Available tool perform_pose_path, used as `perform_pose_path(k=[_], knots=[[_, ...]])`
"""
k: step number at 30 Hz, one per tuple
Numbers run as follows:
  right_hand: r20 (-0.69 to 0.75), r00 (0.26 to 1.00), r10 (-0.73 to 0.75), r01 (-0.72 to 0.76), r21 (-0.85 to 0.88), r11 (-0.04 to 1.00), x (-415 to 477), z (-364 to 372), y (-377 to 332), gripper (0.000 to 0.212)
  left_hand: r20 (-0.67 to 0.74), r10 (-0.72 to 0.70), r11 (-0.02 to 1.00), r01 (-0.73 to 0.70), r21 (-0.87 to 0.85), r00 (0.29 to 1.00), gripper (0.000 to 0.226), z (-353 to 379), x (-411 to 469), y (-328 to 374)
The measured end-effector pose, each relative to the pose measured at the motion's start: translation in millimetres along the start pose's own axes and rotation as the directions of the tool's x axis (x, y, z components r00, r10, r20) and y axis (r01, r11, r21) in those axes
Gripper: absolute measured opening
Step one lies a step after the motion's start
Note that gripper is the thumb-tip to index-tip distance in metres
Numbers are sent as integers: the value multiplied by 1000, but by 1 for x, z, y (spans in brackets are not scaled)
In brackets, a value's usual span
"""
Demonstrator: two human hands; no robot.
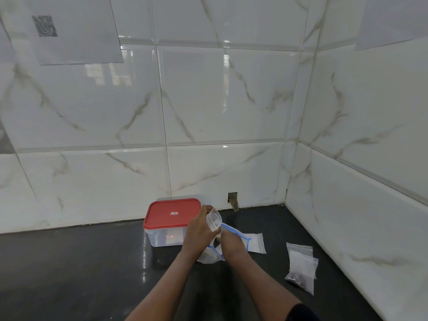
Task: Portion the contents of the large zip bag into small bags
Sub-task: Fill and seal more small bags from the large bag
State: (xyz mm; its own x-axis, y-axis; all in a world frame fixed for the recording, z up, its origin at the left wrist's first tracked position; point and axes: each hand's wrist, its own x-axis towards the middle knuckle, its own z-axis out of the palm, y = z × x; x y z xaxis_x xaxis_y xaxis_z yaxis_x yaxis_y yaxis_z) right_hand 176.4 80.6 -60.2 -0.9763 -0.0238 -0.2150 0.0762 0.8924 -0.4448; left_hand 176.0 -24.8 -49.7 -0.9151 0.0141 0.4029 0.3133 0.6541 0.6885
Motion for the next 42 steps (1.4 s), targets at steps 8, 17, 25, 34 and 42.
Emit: perform_pose_path(k=[8, 17, 25, 34, 42], knots=[[32, 994, 108, -109, 46, 993, 2, -7, -13, 36, -2, -2, 1000, 2, -22, 1000, 57, -3, 3, -1], [97, 982, 164, -170, 58, 984, -2, -6, -9, 37, 2, 8, 1000, -8, -25, 1000, 54, -3, 0, -2], [18, 990, 138, -139, 150, 979, -1, 1, -3, 31, 26, 20, 1000, -21, 7, 999, 54, -4, 2, 3], [32, 989, 146, -149, 200, 968, -3, 1, -4, 21, 71, 47, 999, -47, 3, 996, 52, -10, 0, 2], [150, 971, 185, -228, 370, 901, 3, -3, -5, 39, 85, 50, 999, -50, 2, 995, 48, -16, -3, 5]])
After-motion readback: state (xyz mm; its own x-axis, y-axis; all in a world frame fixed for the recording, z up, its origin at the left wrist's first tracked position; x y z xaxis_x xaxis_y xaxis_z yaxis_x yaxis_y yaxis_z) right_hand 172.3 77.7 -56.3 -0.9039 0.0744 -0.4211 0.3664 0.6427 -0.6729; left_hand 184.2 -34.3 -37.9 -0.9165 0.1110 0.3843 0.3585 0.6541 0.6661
